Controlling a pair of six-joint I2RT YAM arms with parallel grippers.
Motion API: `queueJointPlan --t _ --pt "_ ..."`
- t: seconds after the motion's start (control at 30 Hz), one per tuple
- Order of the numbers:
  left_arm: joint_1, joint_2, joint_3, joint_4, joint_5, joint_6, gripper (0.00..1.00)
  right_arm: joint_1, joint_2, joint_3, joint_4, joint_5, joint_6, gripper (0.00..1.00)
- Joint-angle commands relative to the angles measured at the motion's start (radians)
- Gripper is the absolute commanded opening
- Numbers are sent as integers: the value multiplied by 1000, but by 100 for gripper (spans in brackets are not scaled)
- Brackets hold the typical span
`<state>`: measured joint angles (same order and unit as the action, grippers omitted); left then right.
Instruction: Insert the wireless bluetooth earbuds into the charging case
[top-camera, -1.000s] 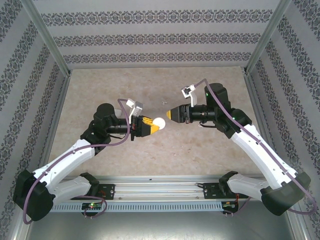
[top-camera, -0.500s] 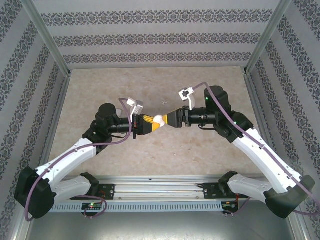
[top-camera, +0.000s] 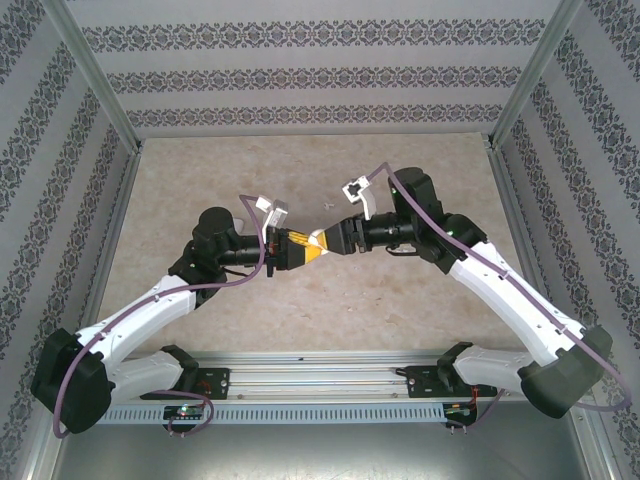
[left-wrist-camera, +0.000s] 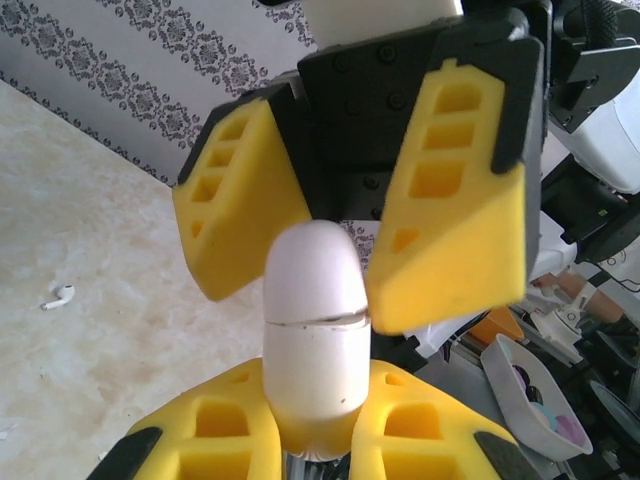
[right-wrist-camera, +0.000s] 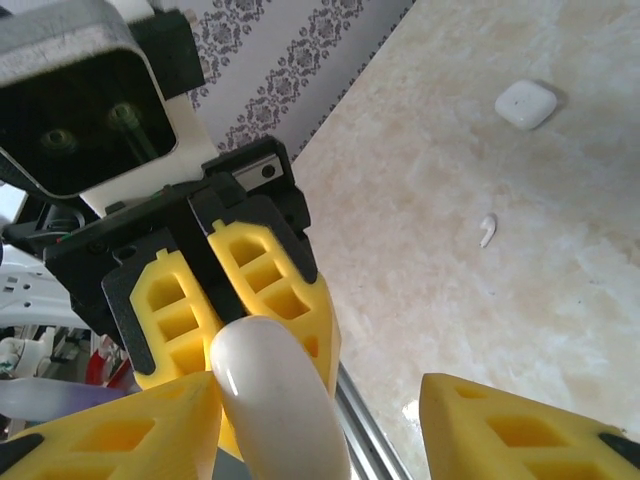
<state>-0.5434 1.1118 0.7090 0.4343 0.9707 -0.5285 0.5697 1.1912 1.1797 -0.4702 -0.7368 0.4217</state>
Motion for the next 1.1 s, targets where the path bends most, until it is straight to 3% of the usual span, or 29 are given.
queueJointPlan --t 0.0,0.53,0.87,1.07 --pt "-9 -23 -6 90 42 -17 0 -54 -14 -32 9 13 24 52" --pt "-6 -30 -26 111 6 -31 0 -77 -63 -48 42 16 98 53" --pt "3 -59 -34 18 -74 14 0 -78 -103 -31 29 28 118 55" --pt "15 -96 -37 -93 -147 71 0 -95 -113 -34 -41 157 163 55"
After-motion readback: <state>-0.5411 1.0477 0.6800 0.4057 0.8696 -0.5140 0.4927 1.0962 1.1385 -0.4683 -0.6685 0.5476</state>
